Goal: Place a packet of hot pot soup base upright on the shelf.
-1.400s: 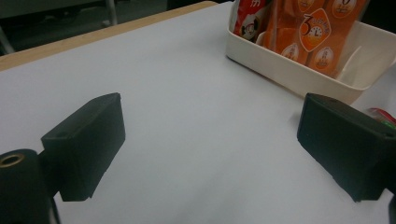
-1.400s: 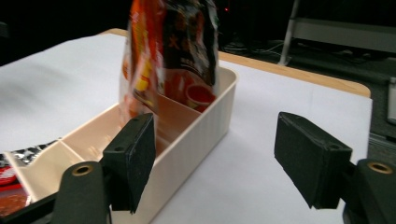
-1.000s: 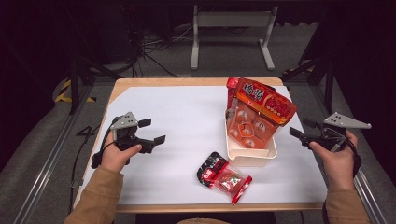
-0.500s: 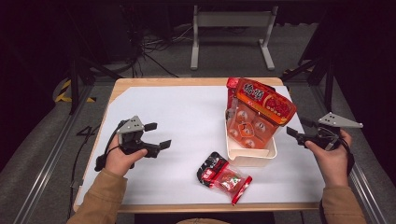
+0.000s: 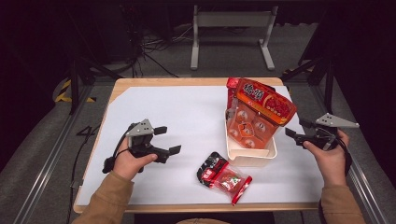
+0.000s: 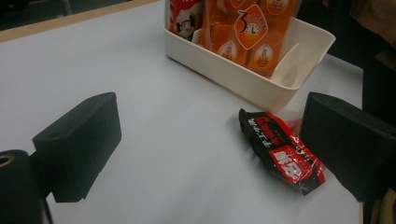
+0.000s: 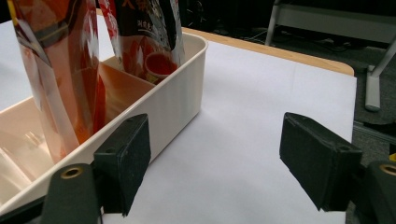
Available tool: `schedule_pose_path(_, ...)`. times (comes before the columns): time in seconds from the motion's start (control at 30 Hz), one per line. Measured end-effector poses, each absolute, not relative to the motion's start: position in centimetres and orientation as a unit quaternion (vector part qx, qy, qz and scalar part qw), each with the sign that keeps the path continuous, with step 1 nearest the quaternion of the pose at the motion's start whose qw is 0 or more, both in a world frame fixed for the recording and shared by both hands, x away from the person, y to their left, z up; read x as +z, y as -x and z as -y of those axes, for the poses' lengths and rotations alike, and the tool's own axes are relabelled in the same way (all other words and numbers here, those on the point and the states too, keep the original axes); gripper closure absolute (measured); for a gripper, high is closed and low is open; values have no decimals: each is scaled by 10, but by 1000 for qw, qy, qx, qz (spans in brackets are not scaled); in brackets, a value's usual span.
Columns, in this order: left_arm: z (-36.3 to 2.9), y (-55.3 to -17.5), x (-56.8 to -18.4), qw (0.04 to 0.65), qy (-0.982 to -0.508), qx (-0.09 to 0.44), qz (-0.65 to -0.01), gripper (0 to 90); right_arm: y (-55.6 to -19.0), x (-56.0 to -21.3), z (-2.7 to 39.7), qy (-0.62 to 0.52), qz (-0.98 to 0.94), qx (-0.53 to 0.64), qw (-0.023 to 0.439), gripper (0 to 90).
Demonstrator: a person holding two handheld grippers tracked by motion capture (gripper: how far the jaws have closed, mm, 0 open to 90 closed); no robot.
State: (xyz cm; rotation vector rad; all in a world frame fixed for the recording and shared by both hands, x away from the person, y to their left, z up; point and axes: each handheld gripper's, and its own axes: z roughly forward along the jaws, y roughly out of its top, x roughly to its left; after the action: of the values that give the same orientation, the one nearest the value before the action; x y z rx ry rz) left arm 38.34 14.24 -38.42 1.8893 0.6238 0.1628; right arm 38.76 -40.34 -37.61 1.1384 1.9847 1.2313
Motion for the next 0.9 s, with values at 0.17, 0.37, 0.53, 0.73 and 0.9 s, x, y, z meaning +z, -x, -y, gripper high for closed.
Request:
schedule_pose_path(0.17, -130, -376, -387, 549, -792, 58, -260, 114, -388, -377, 401, -421, -737, 457, 266, 252)
schedule_pose_path(0.37, -113, -370, -391, 547, -799, 33, -246, 141, -389, -378, 401, -421, -737, 458, 263, 251)
schedule_pose_path(0.53, -102, -366, -394, 544, -805, 24, -237, 150, -388, -378, 401, -423, -736, 460, 262, 250)
schedule_pose_path(0.73, -93, -362, -394, 557, -797, 23, -232, 188, -388, -376, 402, -422, -732, 465, 263, 250)
schedule_pose_path(0.9, -83, -359, -402, 547, -805, 12, -228, 216, -388, -376, 402, -421, -733, 465, 261, 250)
